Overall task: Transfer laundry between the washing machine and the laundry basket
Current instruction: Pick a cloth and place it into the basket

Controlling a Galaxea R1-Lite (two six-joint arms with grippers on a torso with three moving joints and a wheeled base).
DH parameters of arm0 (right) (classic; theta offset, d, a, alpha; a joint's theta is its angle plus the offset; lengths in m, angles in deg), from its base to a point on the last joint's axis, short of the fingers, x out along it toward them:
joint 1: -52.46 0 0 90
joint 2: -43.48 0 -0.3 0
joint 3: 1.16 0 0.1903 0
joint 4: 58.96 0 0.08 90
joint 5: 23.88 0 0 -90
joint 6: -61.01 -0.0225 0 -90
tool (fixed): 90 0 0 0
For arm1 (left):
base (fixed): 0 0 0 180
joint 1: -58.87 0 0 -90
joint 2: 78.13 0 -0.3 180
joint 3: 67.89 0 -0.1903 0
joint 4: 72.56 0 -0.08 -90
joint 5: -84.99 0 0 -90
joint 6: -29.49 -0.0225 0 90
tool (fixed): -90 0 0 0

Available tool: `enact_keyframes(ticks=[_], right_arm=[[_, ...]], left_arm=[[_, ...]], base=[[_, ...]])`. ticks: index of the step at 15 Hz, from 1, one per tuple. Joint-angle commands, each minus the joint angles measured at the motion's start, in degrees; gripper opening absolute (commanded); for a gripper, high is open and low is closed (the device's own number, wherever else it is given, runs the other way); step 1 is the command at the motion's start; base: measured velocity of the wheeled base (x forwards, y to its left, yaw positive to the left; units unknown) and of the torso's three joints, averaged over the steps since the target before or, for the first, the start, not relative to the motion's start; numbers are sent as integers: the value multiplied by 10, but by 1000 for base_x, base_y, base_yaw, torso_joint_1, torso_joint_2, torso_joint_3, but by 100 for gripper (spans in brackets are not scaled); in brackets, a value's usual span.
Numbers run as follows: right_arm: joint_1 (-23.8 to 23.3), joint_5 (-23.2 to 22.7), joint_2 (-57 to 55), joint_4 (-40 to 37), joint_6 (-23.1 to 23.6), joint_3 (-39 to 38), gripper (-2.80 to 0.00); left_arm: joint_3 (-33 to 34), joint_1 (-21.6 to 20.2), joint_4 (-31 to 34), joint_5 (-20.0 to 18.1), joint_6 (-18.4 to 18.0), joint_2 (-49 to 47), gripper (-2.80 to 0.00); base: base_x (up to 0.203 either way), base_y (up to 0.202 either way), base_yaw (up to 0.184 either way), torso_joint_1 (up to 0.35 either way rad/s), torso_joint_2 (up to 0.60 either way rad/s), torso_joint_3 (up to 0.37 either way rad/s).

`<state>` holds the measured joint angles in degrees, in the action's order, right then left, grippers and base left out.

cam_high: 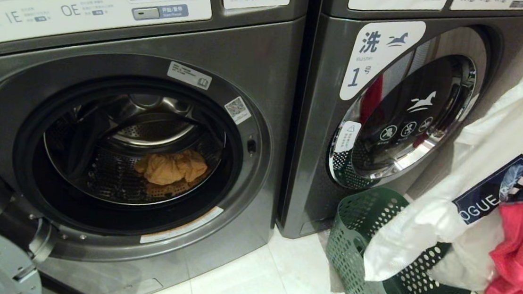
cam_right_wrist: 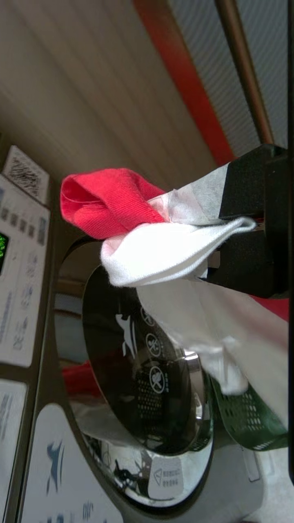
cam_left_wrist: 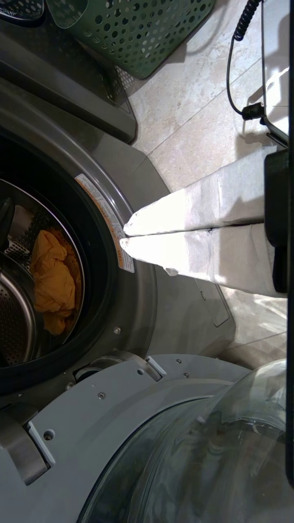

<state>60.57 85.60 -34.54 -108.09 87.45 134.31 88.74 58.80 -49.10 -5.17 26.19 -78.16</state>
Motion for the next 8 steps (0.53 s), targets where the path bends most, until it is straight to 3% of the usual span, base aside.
enact_keyframes(ticks=[1, 4, 8], right_arm=[[-22, 2, -22, -2, -18, -3, -280], [-39, 1, -50, -3, -72, -19, -280], [-64, -1, -83, 0, -107, -51, -280]], left_arm=[[0, 0, 0, 0, 0, 0, -280], [0, 0, 0, 0, 0, 0, -280], [0, 0, 0, 0, 0, 0, -280]], base=[[0, 0, 0, 0, 0, 0], [0, 0, 0, 0, 0, 0], [0, 0, 0, 0, 0, 0]])
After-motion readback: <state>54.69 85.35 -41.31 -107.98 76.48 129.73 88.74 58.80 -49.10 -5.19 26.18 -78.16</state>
